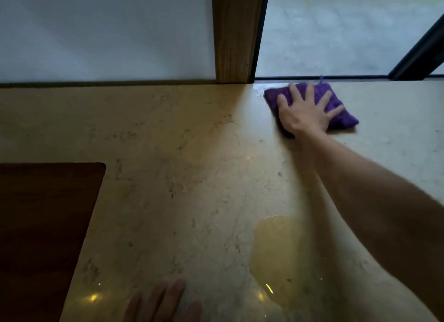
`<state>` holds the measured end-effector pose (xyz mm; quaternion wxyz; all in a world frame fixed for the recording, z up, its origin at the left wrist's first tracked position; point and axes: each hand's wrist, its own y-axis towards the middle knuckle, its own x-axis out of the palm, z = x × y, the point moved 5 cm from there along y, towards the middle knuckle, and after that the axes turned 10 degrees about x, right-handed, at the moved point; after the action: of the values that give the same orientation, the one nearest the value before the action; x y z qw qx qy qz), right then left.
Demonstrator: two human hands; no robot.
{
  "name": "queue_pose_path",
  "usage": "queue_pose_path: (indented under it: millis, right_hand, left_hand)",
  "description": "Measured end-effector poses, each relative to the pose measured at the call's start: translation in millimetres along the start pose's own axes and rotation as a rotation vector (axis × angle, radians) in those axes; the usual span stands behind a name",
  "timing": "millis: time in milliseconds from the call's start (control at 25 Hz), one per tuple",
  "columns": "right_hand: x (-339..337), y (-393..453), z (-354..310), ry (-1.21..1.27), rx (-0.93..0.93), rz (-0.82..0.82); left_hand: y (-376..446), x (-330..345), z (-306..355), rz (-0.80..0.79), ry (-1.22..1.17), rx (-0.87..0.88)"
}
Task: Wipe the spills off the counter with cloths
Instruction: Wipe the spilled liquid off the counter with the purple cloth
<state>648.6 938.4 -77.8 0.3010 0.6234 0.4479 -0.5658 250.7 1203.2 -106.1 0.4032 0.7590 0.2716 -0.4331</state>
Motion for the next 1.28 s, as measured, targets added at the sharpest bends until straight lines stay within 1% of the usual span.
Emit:
queue_pose_path:
  millis: [40,120,240,320,440,520,560,680,840,920,1000,1080,1200,1280]
  right_hand:
    - [0,14,-12,-0.019,-0.028,-0.019]
    - [2,19,-26,-0.07,-0.146,-0.075]
    - [3,-18,-22,-0.136,-0.355,-0.128]
    - [8,-65,-9,-0.155,-0.445,-0.118]
    - [13,-152,15,-0.15,-0.59,-0.13]
    - [17,-219,45,-0.143,-0.64,-0.165]
    - [17,-254,64,-0.146,-0.642,-0.157]
    - [18,-375,130,-0.168,-0.614,-0.132]
    - [20,-500,214,-0.165,-0.532,-0.207]
    - [18,-555,257,-0.171,-0.474,-0.175]
    - [18,-609,291,-0.166,-0.394,-0.117]
    - [29,-644,308,-0.12,-0.25,-0.052]
    - [44,-660,300,0.022,-0.018,0.016]
    - [45,-659,286,0.053,0.053,0.036]
  left_hand:
    - [2,2,-1,0.012,-0.018,-0.052]
    - [5,3,3,0.079,-0.036,-0.135]
    - [4,-11,10,0.011,-0.213,-0.16]
    - [5,-22,7,-0.03,-0.291,-0.173]
    - [11,-30,4,-0.176,-0.368,-0.182]
    - [10,-36,3,-0.246,-0.394,-0.212]
    - [10,-38,2,-0.275,-0.415,-0.224]
    - [1,-46,7,-0.308,-0.44,-0.213]
    - [-25,-60,6,-0.436,-0.498,-0.239]
    - [-51,-76,8,-0.431,-0.525,-0.262]
    - [-78,-92,10,-0.454,-0.502,-0.24]
    - [-94,-99,3,-0.474,-0.5,-0.245]
    - [-111,-104,-14,-0.499,-0.511,-0.291]
    - [-116,-99,-29,-0.492,-0.472,-0.332]
